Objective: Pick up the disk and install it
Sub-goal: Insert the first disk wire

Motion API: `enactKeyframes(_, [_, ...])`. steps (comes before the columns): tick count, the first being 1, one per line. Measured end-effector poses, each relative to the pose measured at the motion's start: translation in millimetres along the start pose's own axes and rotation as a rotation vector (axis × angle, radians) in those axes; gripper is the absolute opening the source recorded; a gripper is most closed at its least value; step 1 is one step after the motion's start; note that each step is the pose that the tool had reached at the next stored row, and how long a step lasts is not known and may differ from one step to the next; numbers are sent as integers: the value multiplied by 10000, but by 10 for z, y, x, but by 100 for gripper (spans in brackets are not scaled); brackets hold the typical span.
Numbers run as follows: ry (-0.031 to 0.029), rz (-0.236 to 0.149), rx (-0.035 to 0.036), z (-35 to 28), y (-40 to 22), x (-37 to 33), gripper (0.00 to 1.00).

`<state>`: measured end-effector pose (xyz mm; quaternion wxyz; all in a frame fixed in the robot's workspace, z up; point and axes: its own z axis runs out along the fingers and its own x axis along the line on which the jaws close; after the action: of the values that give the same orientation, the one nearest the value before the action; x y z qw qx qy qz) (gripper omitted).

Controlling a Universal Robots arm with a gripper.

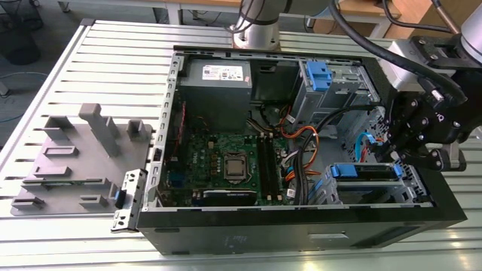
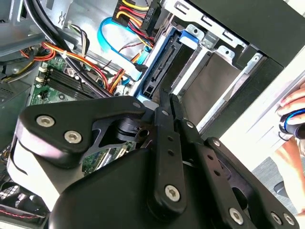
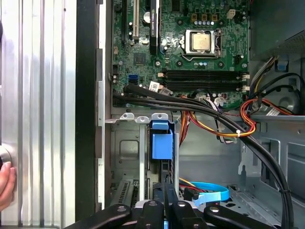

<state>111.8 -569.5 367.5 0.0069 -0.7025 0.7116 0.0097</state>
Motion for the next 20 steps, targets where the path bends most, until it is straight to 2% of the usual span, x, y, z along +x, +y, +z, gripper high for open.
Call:
enactKeyframes(8, [-2, 0, 1, 9, 2, -183, 16])
enactKeyframes(16, [-5, 1, 8, 12, 1, -269, 16])
enactKeyframes(20, [-5, 0, 8, 15, -44, -288, 16])
